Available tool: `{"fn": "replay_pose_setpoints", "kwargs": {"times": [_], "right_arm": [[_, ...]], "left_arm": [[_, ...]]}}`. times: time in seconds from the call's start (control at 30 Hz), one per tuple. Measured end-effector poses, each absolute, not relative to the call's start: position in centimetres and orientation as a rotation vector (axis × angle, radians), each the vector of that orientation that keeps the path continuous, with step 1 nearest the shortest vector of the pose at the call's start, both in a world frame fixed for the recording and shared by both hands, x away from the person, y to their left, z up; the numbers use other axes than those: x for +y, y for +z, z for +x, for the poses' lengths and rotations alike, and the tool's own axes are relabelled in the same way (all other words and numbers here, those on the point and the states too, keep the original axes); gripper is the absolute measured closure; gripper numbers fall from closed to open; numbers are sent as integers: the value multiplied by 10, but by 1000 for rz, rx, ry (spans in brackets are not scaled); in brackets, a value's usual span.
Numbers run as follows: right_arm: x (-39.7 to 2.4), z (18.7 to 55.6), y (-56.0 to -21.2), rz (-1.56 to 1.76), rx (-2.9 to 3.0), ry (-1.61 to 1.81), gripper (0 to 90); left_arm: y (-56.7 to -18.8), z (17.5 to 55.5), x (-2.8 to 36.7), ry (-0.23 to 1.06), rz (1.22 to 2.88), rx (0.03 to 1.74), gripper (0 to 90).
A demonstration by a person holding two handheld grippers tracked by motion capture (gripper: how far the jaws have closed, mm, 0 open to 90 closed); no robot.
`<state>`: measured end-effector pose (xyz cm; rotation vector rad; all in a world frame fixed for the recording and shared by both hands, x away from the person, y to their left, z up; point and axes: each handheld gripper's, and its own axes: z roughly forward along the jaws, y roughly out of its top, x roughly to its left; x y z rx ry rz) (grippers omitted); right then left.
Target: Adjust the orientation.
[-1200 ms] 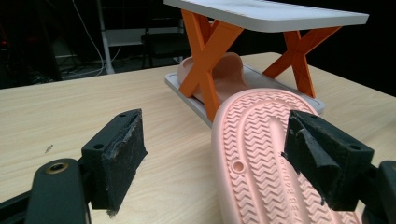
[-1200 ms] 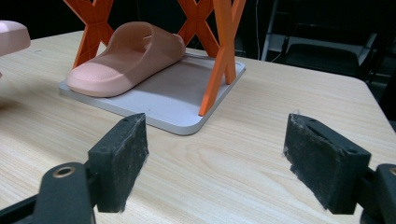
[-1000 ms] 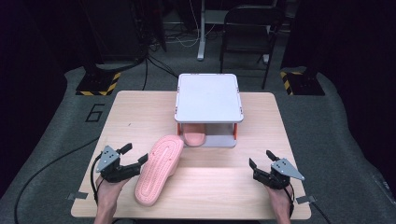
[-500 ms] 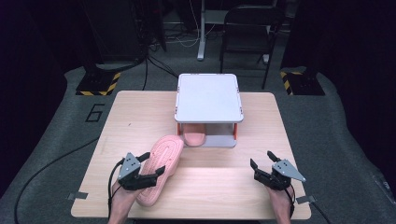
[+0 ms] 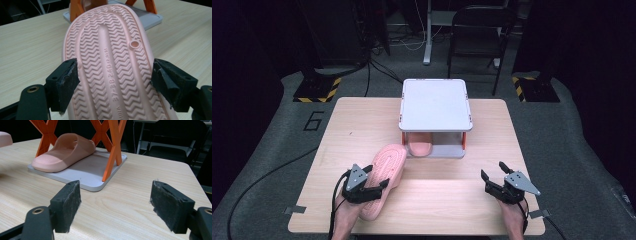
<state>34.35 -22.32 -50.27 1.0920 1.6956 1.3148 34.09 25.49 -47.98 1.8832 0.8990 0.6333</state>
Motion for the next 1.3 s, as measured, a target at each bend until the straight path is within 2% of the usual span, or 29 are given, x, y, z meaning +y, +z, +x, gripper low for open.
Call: {"fn": "replay_pose_setpoints", "kwargs": {"times": [0.6, 0.77, 1.0, 1.17, 1.3], "right_arm": [[-224, 344, -503, 1091, 1709, 1306, 243], [-224, 345, -504, 1090, 1711, 1307, 243], [-225, 345, -504, 1095, 1706, 1310, 243], [-224, 344, -503, 1087, 1709, 1306, 243], [-224, 344, -504, 1087, 1710, 1307, 243]], "left_arm": [[-472, 356, 320, 693, 1757, 1069, 306], [-473, 358, 332, 690, 1716, 1105, 306], [-459, 354, 325, 698, 1670, 1040, 306], [-453, 358, 303, 684, 1749, 960, 306], [-461, 364, 296, 700, 1812, 982, 306]]}}
